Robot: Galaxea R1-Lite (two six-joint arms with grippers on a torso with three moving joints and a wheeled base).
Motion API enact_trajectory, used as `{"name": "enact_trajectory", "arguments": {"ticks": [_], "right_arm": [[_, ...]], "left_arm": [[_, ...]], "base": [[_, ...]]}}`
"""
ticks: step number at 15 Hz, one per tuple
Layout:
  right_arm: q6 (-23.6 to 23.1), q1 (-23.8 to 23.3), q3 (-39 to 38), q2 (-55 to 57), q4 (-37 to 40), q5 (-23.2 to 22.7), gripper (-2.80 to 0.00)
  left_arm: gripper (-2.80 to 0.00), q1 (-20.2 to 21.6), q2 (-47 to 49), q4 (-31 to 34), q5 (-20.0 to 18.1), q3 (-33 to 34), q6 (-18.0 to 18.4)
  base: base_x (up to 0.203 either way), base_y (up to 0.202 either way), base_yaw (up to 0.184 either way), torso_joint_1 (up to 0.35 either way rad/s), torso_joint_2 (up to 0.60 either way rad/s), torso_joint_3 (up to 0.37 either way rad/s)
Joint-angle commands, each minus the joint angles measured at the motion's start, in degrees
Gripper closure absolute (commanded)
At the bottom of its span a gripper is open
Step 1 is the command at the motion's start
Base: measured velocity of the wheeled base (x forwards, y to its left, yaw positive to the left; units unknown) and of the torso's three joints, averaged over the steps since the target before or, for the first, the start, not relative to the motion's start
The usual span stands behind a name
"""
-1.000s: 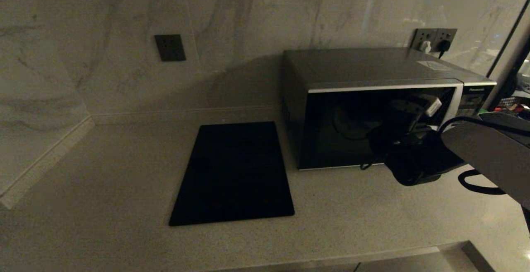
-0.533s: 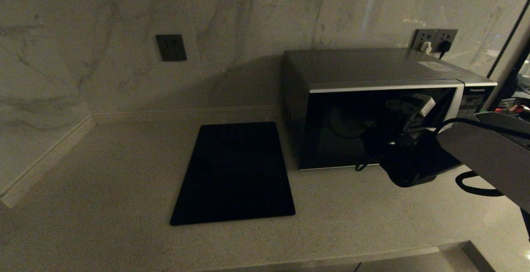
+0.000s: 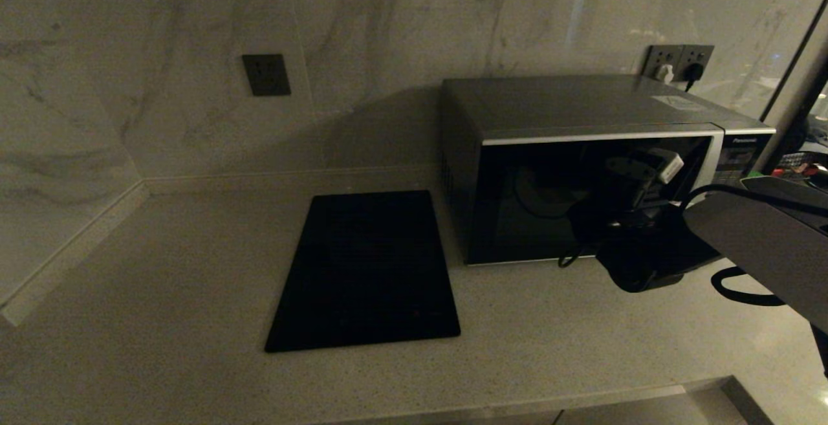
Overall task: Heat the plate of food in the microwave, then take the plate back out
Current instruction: Open the microwave oven
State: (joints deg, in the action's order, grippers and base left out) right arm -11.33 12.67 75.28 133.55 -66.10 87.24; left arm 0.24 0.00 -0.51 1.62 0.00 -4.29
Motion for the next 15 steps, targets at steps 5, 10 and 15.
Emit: {"name": "enact_trajectory", "arguments": {"ticks": [5, 10, 15], "right_arm": [[-0.54, 0.08, -0.31, -0.04, -1.74, 0.43, 0.00], [-3.25, -0.01, -0.47, -0.75, -3.17, 0.43, 0.00], [-3.88, -0.01, -2.15, -0.55, -5.63, 0.43, 0.00]], "left_arm": [[0.00, 0.02, 0.09, -0.02, 0.05, 0.00, -0.02], [0.00, 0.02, 0.09, -0.02, 0.05, 0.00, -0.02], [0.00, 0.02, 0.09, -0.02, 0.05, 0.00, -0.02]], "base": [[0.000, 0.000, 0.000, 0.000, 0.00, 0.000], [0.000, 0.000, 0.000, 0.000, 0.00, 0.000], [0.000, 0.000, 0.000, 0.000, 0.00, 0.000]]}}
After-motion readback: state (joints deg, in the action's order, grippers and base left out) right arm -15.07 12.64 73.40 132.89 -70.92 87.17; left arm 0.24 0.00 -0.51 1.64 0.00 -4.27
